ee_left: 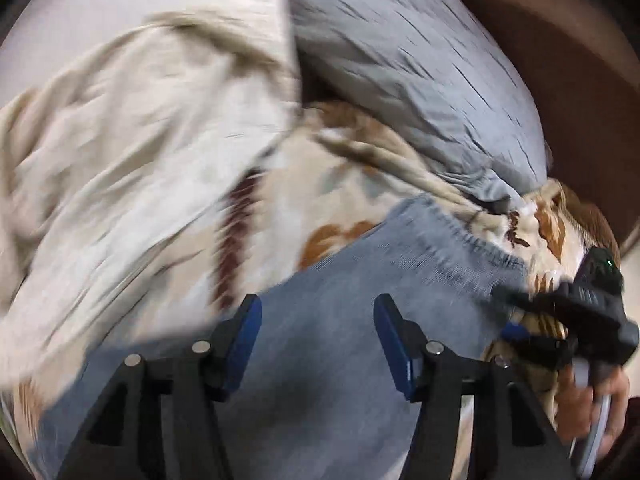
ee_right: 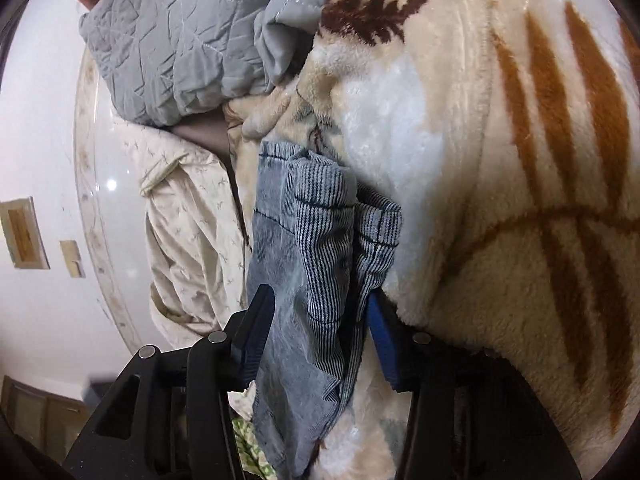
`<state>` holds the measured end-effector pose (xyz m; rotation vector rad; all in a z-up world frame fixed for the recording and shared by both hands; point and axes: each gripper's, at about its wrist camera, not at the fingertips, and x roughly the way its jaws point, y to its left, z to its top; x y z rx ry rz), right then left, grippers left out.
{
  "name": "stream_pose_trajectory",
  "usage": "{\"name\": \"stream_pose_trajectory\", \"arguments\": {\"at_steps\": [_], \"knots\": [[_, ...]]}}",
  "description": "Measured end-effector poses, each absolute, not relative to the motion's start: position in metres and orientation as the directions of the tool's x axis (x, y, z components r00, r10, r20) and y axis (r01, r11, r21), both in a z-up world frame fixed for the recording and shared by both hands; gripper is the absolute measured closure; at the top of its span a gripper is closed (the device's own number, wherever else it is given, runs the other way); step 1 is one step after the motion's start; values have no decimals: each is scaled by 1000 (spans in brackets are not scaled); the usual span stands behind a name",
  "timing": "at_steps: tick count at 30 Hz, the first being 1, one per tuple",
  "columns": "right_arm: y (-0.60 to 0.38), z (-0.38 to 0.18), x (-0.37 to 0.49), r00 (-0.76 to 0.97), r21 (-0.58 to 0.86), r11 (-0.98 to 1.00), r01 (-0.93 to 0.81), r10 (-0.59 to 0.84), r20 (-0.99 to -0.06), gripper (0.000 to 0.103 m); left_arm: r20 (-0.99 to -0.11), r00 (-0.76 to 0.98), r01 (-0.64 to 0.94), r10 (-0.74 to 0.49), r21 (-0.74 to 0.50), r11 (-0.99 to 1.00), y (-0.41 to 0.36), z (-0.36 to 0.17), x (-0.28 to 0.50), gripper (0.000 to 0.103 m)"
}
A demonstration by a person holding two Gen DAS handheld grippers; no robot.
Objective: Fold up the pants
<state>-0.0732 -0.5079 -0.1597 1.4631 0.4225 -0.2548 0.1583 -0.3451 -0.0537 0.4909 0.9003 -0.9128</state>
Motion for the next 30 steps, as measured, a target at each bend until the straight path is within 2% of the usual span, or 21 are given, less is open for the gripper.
{"name": "stream_pose_trajectory", "arguments": {"at_steps": [3, 7, 12, 19, 22, 25, 29, 30], "knots": [[-513, -163, -78, 905, 911, 77, 404, 110, -411, 64, -865, 238, 879, -442, -2, 477, -399, -69, 167, 42], [-519, -169, -79, 910, 923, 40, 382, 158, -383, 69, -902, 116, 914, -417, -67, 399, -450, -95, 179, 42], [-520, -168, -75, 905, 926, 68, 372, 195, -378, 69, -936, 54, 951, -349, -59, 304, -486, -122, 182, 42], [-516, -165, -74, 905, 923, 95, 374, 181, -385, 69, -946, -57, 955, -320, -146, 260, -502, -137, 186, 43], [-515, -167, -77, 918, 930, 86, 358, 149, -368, 69, -937, -84, 958, -339, -169, 231, -503, -135, 181, 60], [-510, -161, -71, 915, 916, 161, 367, 115, -387, 70, -935, -67, 965, -347, -149, 214, -501, -134, 172, 64], [-510, -160, -67, 912, 911, 190, 367, 119, -392, 88, -927, -68, 958, -369, -164, 235, -497, -130, 168, 77], [-510, -160, -67, 912, 910, 192, 368, 118, -393, 88, -925, -63, 958, -376, -162, 236, -496, -127, 167, 81]]}}
